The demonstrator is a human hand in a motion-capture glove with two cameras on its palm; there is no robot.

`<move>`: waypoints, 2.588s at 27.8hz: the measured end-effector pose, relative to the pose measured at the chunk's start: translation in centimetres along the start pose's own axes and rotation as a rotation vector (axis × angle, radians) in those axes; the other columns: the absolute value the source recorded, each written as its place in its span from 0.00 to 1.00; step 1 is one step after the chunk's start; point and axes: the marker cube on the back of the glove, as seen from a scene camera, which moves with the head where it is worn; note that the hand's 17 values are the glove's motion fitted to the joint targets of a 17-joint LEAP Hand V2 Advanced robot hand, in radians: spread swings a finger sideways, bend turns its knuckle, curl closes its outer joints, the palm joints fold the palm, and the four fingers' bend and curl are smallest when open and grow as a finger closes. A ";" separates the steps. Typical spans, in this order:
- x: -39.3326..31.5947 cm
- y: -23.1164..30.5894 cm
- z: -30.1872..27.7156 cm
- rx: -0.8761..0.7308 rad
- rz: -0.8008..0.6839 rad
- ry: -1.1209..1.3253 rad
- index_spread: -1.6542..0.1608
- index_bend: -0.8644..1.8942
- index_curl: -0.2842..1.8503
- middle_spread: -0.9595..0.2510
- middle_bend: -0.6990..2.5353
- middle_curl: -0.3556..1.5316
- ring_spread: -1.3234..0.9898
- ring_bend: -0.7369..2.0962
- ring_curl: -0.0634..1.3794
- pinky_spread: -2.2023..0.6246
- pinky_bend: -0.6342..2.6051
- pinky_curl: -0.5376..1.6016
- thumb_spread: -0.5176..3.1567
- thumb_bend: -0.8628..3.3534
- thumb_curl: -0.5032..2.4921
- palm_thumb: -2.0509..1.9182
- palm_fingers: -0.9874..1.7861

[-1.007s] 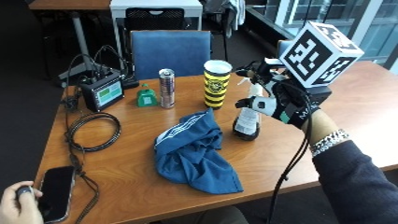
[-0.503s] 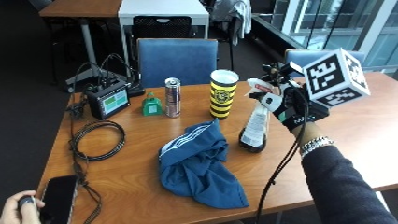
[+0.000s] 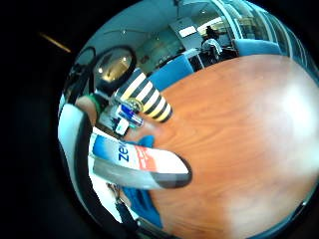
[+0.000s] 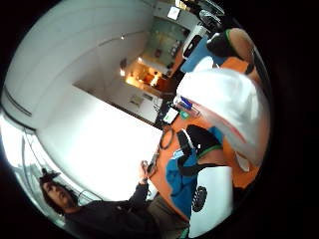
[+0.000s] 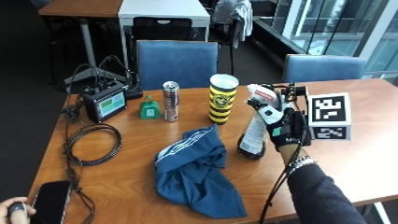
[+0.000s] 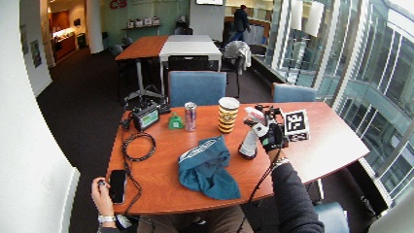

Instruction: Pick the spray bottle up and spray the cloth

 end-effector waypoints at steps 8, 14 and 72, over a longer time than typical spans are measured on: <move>0.9 1.0 1.7 0.070 0.084 -0.242 0.73 0.36 0.24 0.58 0.35 0.42 0.47 0.47 0.32 0.71 0.32 0.42 0.38 0.19 0.29 0.72 0.83; 1.8 1.5 2.0 0.124 0.110 -0.325 0.74 0.38 0.26 0.58 0.37 0.43 0.47 0.47 0.32 0.68 0.33 0.43 0.39 0.19 0.28 0.69 0.86; -14.0 -2.0 5.0 -0.470 -0.755 0.906 0.76 0.47 0.36 0.60 0.41 0.45 0.47 0.49 0.34 0.67 0.32 0.43 0.43 0.20 0.26 0.60 0.88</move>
